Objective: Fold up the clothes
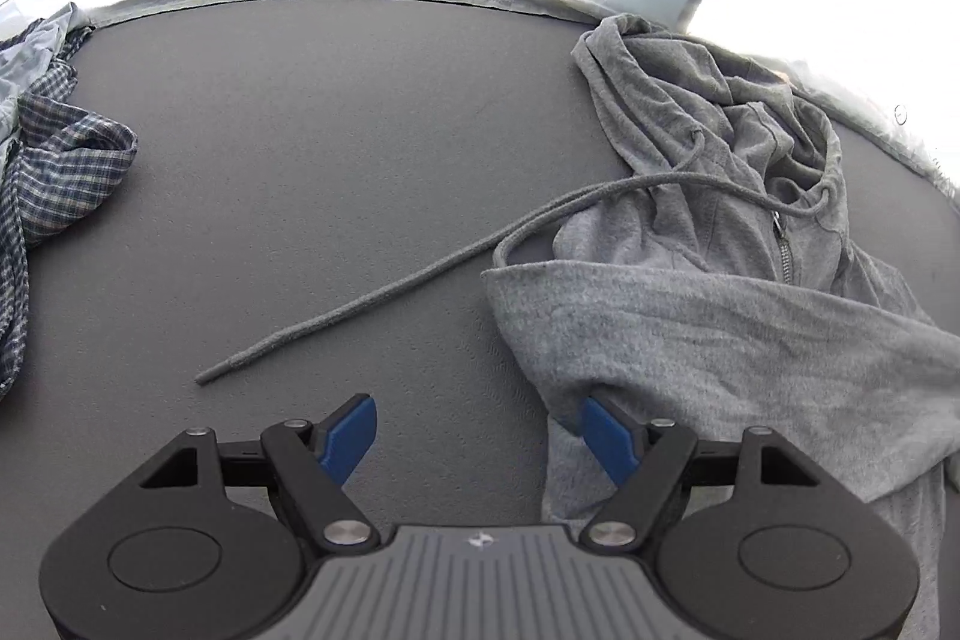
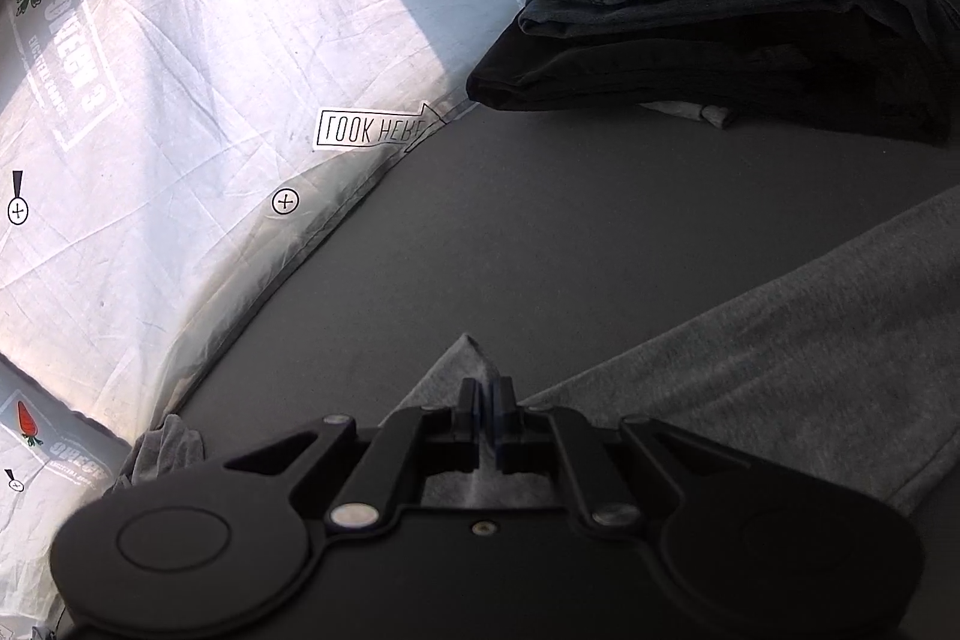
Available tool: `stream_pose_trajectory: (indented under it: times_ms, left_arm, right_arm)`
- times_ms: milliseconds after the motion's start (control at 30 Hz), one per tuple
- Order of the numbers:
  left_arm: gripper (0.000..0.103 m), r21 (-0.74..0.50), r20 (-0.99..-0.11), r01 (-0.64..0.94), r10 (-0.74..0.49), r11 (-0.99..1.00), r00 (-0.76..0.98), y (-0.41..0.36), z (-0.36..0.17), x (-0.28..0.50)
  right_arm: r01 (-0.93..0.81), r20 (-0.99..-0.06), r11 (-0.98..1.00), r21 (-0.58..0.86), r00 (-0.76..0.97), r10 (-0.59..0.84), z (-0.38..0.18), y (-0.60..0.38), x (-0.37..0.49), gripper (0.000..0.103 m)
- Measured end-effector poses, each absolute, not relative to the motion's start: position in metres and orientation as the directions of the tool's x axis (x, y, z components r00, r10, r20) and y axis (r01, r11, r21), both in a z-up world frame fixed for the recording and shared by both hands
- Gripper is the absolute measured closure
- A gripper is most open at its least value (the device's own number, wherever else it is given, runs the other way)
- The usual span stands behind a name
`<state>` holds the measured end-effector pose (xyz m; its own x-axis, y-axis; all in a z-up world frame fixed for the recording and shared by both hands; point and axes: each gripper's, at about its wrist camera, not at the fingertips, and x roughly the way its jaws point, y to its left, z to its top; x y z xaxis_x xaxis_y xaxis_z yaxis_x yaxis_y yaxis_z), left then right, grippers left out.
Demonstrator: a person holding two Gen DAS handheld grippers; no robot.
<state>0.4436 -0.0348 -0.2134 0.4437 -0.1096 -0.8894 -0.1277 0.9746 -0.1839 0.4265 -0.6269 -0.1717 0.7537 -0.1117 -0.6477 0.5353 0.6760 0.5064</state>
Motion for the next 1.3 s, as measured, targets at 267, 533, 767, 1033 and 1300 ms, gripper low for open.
stream_pose_trajectory:
  times_ms: [267, 533, 767, 1033, 1300]
  left_arm:
    - [0.043, -0.238, -0.882, -0.147, -0.15, 0.96, 0.447, -0.043, -0.234, 0.478]
    - [0.094, -0.228, -0.783, -0.018, -0.172, 0.974, 0.597, -0.059, -0.207, 0.474]
    - [0.074, -0.053, -0.858, -0.034, -0.029, 0.998, 0.513, -0.057, -0.232, 0.485]
    - [0.027, -0.083, -0.872, -0.052, -0.047, 0.995, 0.487, -0.055, -0.215, 0.458]
    - [0.021, 0.006, -0.924, -0.024, 0.015, 1.0, 0.382, -0.072, -0.238, 0.43]
  right_arm:
    - [0.55, -0.66, 0.662, 0.51, 0.743, -0.109, -0.177, -0.628, 0.42, 0.099]
    - [0.544, -0.645, 0.673, 0.501, 0.753, -0.129, -0.167, -0.627, 0.419, 0.099]
    - [0.6, -0.718, 0.65, 0.466, 0.686, -0.118, -0.185, -0.63, 0.425, 0.093]
    - [0.61, -0.687, 0.585, 0.535, 0.717, -0.118, -0.194, -0.632, 0.396, 0.064]
    - [0.587, -0.681, 0.619, 0.523, 0.723, -0.111, -0.193, -0.619, 0.393, 0.071]
